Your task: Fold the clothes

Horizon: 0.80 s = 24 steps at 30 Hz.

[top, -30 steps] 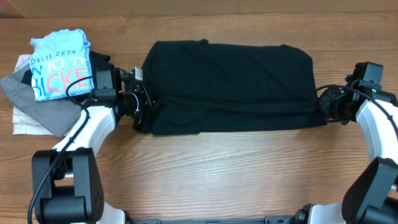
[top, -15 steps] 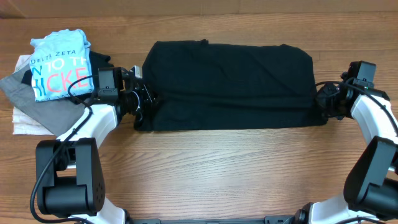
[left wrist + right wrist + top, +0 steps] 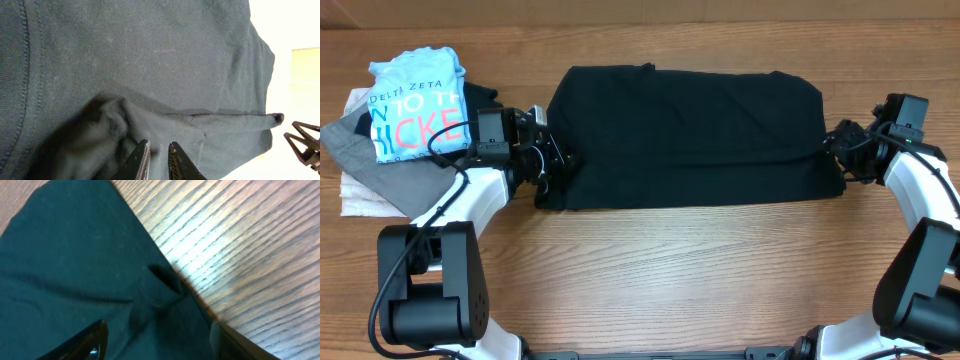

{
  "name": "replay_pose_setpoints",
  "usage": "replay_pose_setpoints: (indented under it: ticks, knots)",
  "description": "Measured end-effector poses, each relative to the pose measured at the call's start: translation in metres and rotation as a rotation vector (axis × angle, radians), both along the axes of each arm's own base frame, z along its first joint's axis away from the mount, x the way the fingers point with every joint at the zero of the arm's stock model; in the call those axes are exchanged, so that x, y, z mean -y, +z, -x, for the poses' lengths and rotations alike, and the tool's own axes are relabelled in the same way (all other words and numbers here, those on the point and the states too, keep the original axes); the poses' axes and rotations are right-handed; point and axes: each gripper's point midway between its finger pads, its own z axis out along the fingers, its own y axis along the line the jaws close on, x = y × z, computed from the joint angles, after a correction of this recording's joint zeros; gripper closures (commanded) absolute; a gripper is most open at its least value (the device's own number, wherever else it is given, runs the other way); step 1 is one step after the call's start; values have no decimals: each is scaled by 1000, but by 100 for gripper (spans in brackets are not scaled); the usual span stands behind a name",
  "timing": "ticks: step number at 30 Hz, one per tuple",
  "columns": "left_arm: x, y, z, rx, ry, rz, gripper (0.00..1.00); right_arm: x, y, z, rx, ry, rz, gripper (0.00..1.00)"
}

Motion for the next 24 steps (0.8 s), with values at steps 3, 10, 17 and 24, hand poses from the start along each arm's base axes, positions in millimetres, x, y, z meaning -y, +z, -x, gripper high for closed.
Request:
replay_pose_setpoints:
  ticks: [3,10,17,24]
  knots:
    - [0,1,-1,5,0,0,78,-3,-3,6,-27,2,-13,45]
    - [13,19,-8,90,-61,76,74,-8,-12,19,-88,2,-41,77]
    - [59,12,28,3,-225,114,54,-10,-47,25,-176,4,-68,73]
    - [84,-18,63,-101,-312,-46,45,-10,-55,30,-206,1,-70,69]
